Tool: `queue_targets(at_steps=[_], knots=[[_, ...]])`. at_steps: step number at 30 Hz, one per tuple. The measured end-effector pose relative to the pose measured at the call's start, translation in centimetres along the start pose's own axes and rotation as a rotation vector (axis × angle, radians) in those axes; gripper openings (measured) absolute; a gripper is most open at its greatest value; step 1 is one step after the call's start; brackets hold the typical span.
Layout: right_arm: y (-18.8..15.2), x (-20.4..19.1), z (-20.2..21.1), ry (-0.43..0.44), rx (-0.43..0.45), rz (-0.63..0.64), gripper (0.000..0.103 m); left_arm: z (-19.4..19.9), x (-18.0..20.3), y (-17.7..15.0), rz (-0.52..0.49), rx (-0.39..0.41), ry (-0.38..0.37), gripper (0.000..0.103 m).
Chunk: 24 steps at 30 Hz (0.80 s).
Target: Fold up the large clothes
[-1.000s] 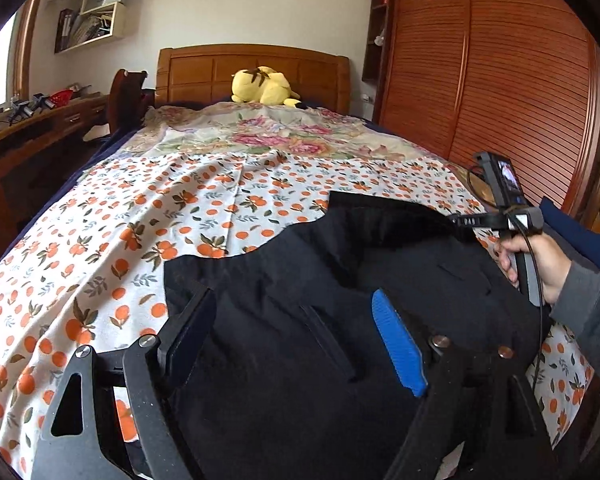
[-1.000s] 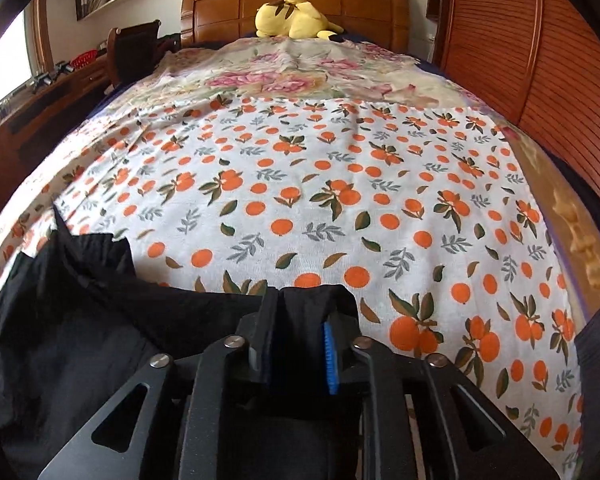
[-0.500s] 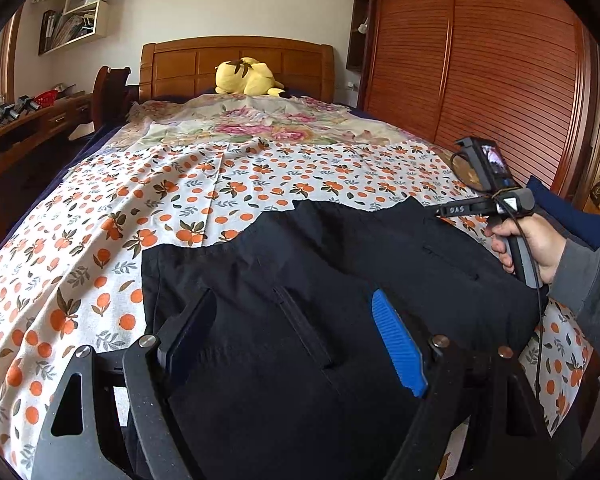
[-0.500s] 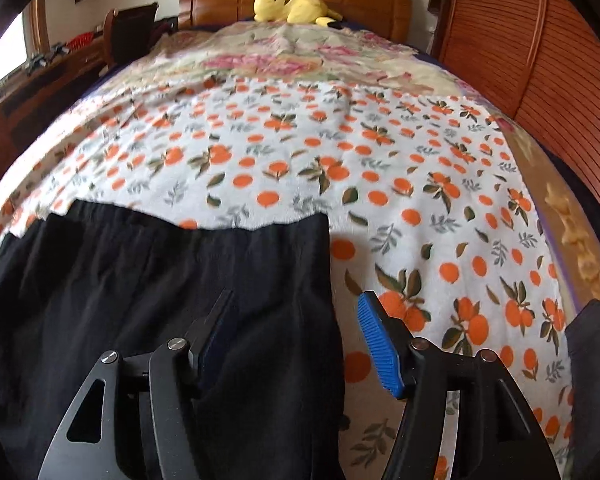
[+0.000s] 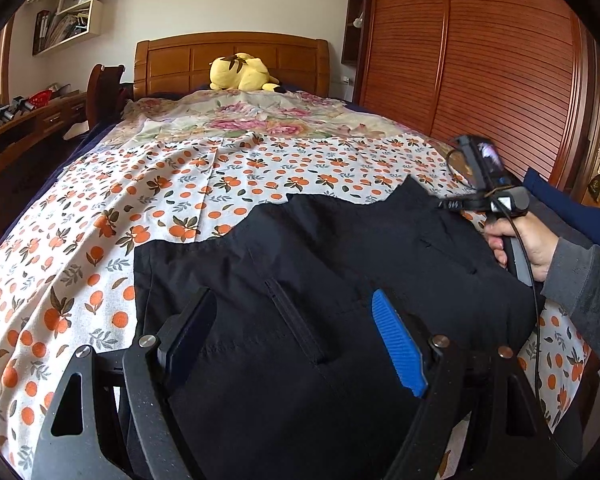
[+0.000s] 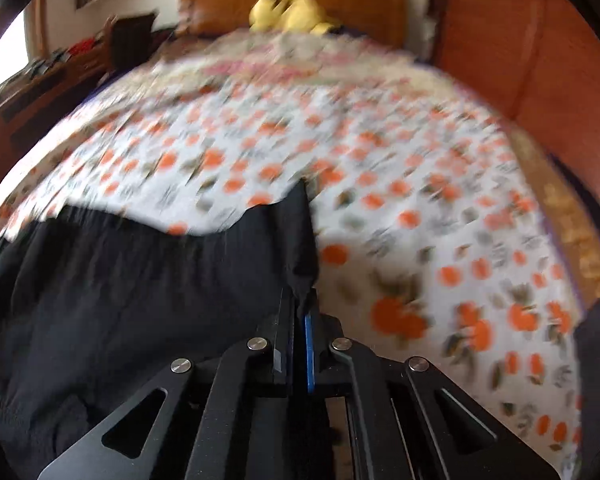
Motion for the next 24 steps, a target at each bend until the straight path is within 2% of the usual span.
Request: queue_targets(at_steps=[1,3,6,9,10,11,15,19,22,24], knots=[[0.4,0.6,0.3,-0.026,0.016,-0.023,0.003,0.0,0.0,-0.1,-0.001,-0.002,0.0,0.081],[0.4,1.2,-0.4,-0.068,-0.022,-0.04,0.003,0.0,0.1,-0.1,0.0,-0.004,-0.003,0.081],[-0.1,1.1,-1.0,-0.075,-0.078,-0.008,0.006,0.1,0.5,-0.4,-0.008,-0.007,-0.007,0.081],[0.1,1.0,0.1,-0.111,-0.073,0.043,0.023,0.3,0.9,-0.6,-0.013,-0.01,-0.011,0.081],[0.1,0.9,0.9,-0.112,-0.064,0.059,0.032,0.4,1.1,-0.6,-0.015,-0.011,-0.013,0.081],[0.0,0.8,1.7,-0.1,-0.061,0.068,0.039,0.6,1.3,-0.6,-0.017,-0.01,-0.015,0.081],[-1.7,-0.9,6.0,-0.027,-0.041,0.116,0.04,1.3,2.4,-0.8,-0.03,-0.005,-0.023,0.081],[-5.0,-3.3,10.4,0.082,-0.006,0.18,0.04,1.9,3.7,-1.6,-0.045,-0.013,-0.038,0.081],[-7.9,-4.6,12.3,0.166,-0.008,0.201,0.04,2.1,4.4,-2.3,-0.056,-0.027,-0.044,0.081],[-9.6,-4.6,12.7,0.19,-0.019,0.215,0.039,2.1,4.9,-3.1,-0.051,-0.043,-0.047,0.081]])
Point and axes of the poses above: each gripper's, at about its wrist camera, not at the fingertips, and z roughly against the way its jaws point, x to its right, y to its top, the point moved 6 cm from there along -z, roughly the way its jaws point, and after that the axes turned 8 degrees about -z, right-handed, at the moved point
